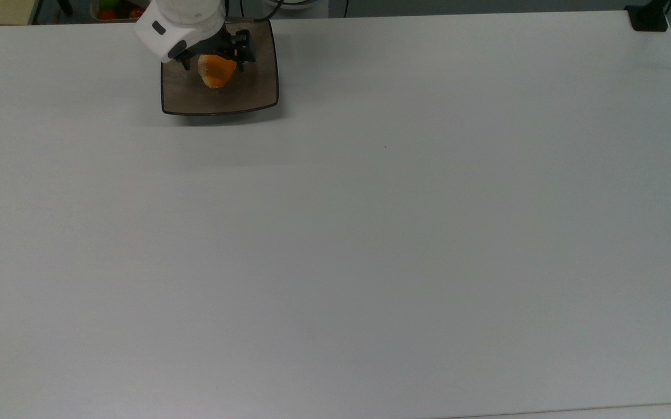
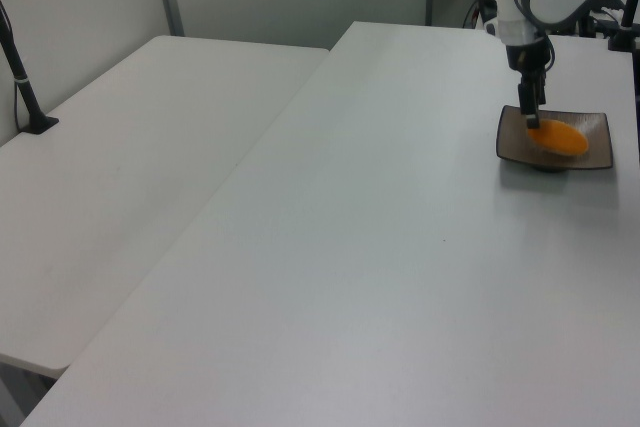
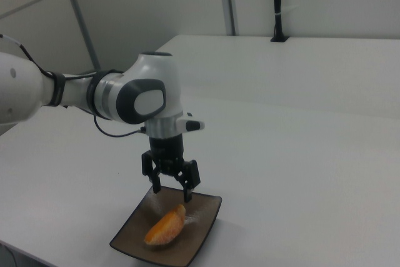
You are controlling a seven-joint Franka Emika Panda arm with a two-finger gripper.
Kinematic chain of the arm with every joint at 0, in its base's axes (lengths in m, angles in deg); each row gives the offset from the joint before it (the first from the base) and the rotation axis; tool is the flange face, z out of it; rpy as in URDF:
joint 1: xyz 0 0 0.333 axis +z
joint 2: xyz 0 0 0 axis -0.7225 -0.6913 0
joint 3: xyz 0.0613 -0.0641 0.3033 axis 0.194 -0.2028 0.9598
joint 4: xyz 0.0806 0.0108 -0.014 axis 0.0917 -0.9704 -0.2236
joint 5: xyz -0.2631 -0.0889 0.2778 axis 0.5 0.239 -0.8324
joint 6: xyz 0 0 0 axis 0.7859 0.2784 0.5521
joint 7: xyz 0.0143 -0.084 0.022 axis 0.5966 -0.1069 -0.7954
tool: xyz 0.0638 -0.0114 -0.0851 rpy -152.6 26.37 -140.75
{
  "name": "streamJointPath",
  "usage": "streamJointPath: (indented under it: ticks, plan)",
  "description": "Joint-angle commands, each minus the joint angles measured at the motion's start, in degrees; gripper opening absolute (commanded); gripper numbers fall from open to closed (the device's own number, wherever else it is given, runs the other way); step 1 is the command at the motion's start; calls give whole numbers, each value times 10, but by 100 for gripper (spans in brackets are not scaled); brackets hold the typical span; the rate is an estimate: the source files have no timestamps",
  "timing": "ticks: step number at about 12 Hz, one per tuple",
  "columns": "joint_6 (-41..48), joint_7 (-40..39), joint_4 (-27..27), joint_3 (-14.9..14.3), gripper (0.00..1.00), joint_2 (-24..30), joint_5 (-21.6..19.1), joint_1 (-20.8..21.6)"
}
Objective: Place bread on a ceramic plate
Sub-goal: 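Lower the bread onto the brown plate and open the gripper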
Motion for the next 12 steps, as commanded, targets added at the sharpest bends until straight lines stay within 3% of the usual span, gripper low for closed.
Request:
streamJointPath:
  ticks: [1, 3, 5, 8, 10, 12]
  plan:
    - [-3, 38, 43, 5, 100, 14, -24, 1]
    - [-3, 62, 82, 8, 100, 14, -51, 0]
    - [0, 89, 132, 34, 100, 14, -70, -16]
    - [83, 105, 208, 93, 100, 13, -92, -49]
    - [94, 106, 232, 114, 100, 13, -99, -53]
    - [94, 120, 234, 156, 100, 11, -88, -53]
